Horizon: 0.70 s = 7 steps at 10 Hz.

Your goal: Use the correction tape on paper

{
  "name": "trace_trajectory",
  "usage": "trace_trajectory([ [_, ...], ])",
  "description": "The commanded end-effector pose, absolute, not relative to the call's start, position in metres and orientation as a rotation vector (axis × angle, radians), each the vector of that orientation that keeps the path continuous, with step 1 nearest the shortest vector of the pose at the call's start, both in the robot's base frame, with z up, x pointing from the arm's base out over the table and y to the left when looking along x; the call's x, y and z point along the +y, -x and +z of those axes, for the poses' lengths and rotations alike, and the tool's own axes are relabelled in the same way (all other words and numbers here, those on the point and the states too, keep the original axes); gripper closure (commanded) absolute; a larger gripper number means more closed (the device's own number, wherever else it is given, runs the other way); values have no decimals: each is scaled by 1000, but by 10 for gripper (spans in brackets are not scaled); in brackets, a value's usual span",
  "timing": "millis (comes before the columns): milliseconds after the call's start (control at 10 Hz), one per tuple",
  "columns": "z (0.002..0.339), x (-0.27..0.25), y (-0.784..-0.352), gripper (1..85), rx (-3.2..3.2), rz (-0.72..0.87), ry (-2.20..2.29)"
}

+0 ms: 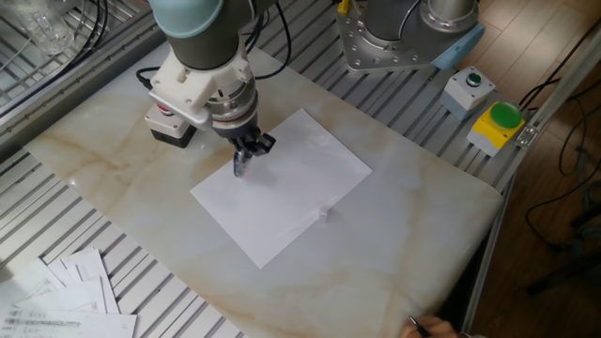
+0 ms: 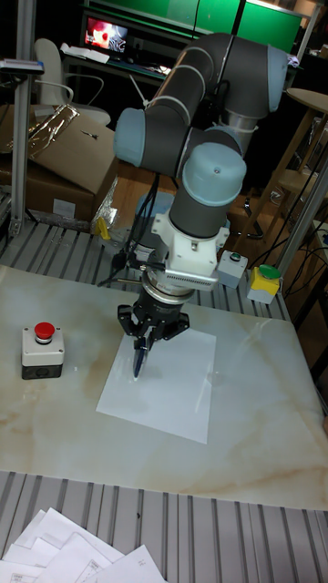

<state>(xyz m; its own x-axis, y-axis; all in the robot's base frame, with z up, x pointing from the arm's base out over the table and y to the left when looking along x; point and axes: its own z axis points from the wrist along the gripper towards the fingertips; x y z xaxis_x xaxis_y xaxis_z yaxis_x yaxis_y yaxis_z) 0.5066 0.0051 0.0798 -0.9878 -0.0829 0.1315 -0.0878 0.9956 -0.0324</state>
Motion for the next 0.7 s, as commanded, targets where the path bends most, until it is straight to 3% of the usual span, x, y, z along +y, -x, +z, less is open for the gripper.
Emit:
trace_trajectory([
  [0,85,27,-535,847,-3087,-4,-95],
  [100,83,32,-543,813,-3110,-30,-123],
  [200,83,38,-549,660,-3134,-67,-165],
  [300,83,39,-549,577,-3137,-71,-187],
  [600,76,39,-550,470,-3155,-98,-224],
])
